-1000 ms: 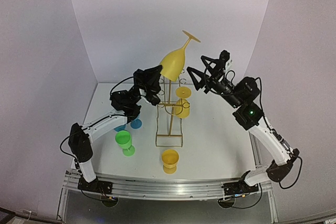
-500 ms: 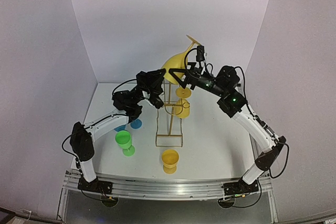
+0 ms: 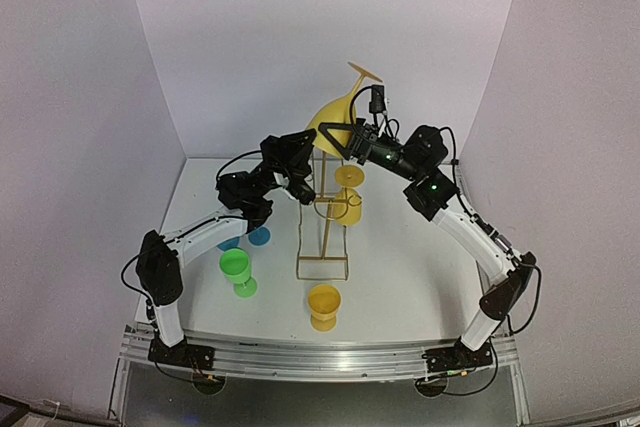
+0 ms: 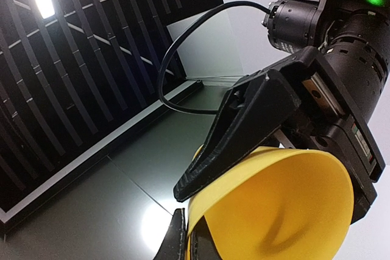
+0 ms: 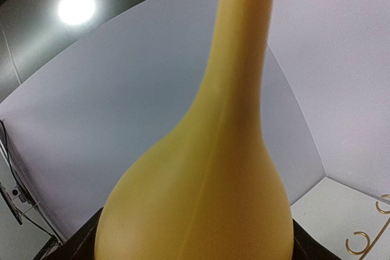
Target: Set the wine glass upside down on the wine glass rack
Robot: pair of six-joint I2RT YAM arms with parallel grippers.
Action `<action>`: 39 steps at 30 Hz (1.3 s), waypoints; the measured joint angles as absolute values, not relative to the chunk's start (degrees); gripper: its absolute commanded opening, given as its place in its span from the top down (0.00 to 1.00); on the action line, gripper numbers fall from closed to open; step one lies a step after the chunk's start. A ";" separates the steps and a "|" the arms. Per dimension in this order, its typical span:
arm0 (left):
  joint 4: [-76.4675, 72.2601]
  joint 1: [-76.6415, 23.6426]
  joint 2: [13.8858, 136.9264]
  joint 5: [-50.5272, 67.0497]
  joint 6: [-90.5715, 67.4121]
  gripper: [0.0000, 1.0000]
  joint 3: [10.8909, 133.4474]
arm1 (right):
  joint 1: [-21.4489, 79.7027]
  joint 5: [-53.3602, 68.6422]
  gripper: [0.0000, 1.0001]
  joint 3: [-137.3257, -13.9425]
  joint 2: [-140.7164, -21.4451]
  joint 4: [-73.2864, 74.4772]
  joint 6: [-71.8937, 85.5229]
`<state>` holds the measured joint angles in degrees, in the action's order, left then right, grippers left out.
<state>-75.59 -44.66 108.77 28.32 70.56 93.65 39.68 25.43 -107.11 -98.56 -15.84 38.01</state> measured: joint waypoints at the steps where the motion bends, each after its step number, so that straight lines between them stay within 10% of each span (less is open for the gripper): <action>1: -75.59 -44.66 108.77 28.32 70.59 1.00 93.65 | 39.67 25.43 0.52 -107.11 -98.56 -15.86 38.00; 15: -75.62 -44.78 108.77 28.00 70.30 0.80 93.51 | 39.73 23.74 0.71 -106.38 -98.39 -16.66 36.12; 26: -75.55 -45.17 106.97 28.38 70.35 0.41 86.02 | 39.83 14.53 0.81 -103.39 -94.54 -11.61 28.07; 39: -67.06 -44.88 98.37 21.52 69.28 0.30 79.72 | 36.71 -0.39 0.80 -112.55 -91.33 10.51 4.82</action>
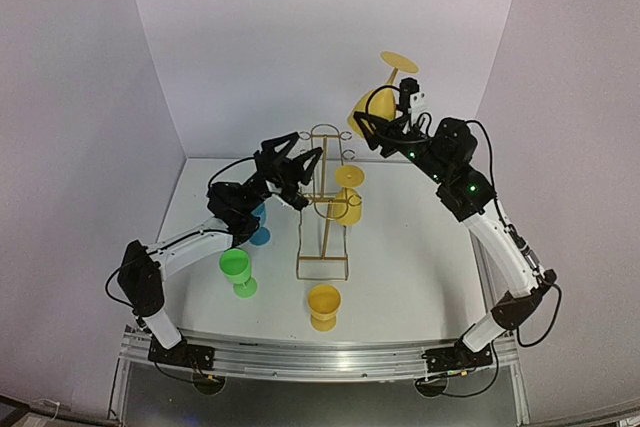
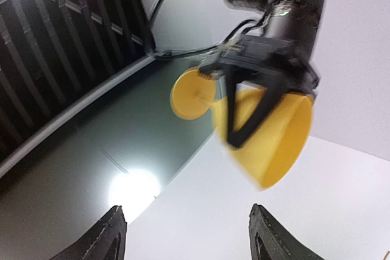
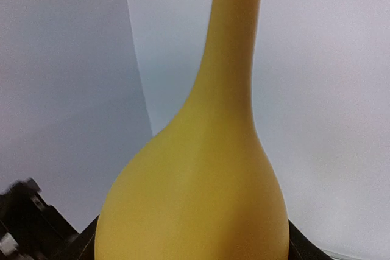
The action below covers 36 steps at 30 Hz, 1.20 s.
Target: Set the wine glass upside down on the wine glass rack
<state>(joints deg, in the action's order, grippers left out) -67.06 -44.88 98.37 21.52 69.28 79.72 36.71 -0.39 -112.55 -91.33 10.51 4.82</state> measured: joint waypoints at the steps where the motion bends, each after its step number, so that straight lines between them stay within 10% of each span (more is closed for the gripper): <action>1: -64.58 -44.77 97.25 19.48 68.35 0.30 79.72 | 35.66 -1.27 0.79 -112.81 -91.25 12.30 3.03; 16: -10.96 -34.14 84.26 -0.04 32.90 0.27 83.17 | 19.06 12.21 0.77 -101.63 -94.15 23.10 -14.66; 36: -3.61 -31.97 83.99 17.42 25.28 0.29 71.42 | 18.61 26.91 0.79 -88.09 -104.07 4.29 -32.51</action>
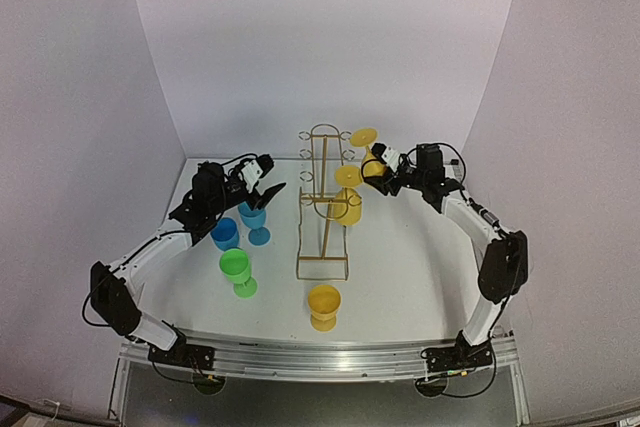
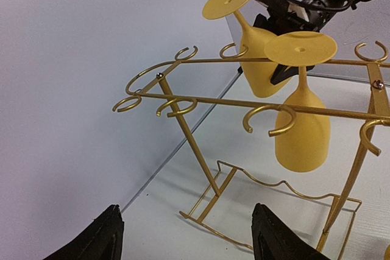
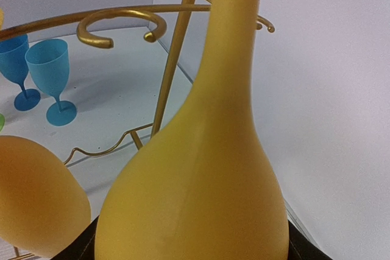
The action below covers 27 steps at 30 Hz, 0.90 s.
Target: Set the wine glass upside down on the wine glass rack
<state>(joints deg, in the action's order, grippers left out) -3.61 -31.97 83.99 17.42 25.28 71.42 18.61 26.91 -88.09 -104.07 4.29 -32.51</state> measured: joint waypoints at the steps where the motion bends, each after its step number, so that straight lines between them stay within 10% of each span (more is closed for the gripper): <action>1: -4.06 -31.97 84.20 17.97 25.37 0.29 71.42 | 18.61 27.18 0.79 -87.98 -104.55 2.95 -32.95; 27: -11.51 -31.92 88.89 24.12 25.47 0.29 71.44 | 19.03 31.02 0.82 -87.37 -111.50 -8.19 -36.83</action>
<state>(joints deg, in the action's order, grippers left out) -11.51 -31.92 88.89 24.12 25.47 71.44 19.03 31.02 -87.37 -111.50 -8.19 -36.83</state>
